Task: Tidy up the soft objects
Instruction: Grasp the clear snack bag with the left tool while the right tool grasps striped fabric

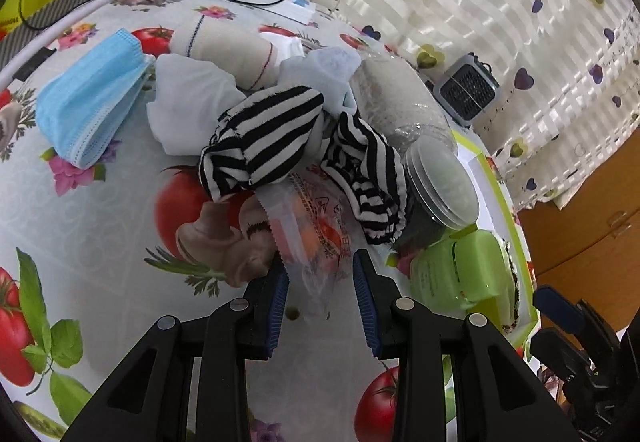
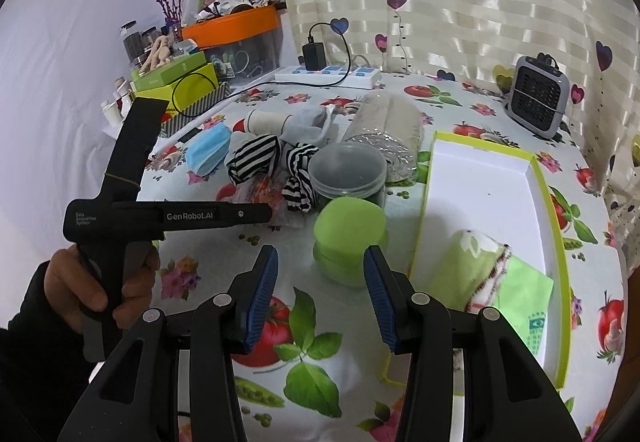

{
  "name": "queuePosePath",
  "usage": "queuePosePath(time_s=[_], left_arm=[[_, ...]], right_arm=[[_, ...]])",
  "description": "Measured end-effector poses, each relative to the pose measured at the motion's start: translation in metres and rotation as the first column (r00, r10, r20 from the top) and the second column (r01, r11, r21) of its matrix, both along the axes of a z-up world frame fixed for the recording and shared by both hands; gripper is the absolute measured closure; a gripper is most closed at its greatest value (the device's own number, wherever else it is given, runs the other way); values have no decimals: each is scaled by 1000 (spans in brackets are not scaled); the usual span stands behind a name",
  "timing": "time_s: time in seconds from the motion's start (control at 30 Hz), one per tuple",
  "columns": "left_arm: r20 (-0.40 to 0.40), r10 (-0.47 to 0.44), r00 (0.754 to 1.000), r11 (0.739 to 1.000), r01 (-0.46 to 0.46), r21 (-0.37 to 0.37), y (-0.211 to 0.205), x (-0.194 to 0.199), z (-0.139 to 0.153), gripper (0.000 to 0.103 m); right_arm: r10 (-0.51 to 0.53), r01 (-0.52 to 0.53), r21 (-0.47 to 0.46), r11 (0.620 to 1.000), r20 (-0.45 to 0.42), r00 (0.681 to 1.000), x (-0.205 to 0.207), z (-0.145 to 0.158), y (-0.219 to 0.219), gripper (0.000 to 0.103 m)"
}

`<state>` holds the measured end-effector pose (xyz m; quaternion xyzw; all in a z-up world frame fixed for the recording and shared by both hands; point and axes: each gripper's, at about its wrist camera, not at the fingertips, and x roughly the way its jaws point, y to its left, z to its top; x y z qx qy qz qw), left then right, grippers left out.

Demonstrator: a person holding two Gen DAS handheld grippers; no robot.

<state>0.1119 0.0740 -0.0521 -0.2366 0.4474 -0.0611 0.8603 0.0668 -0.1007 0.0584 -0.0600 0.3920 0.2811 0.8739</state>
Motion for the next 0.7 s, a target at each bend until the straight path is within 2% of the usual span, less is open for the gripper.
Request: queuePosePath(time_s=[0.07,0.27,0.7], left_arm=[[3,4,1000,1000,-4,4,2,-3,-1,81],[24,8,1000,1000,-8,24,11,-16,1,91],[44,53,998,998,-55,38,41,-64,6,94]], right_arm=[[-1,1,-4,1000,-3,1000,3,0,4,57],[7,-7,1,1000,-10,1000,12,1,18,57],[106,-106,1,994,-1,994,19,3,68,57]])
